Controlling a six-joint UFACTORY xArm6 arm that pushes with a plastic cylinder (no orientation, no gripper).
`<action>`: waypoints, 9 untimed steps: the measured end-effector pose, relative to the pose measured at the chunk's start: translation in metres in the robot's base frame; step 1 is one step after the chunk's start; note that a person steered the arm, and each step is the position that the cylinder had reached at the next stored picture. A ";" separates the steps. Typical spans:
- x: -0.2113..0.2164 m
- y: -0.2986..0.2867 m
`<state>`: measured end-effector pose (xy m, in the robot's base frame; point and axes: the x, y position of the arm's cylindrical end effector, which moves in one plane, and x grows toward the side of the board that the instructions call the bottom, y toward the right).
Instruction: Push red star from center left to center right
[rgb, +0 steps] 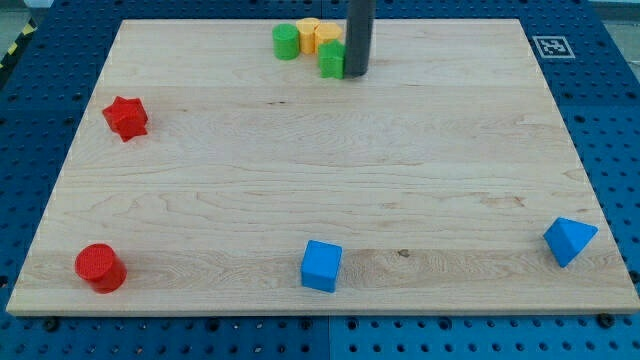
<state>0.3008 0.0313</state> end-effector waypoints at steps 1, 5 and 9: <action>0.000 -0.028; 0.155 -0.075; 0.142 -0.302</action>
<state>0.4430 -0.2711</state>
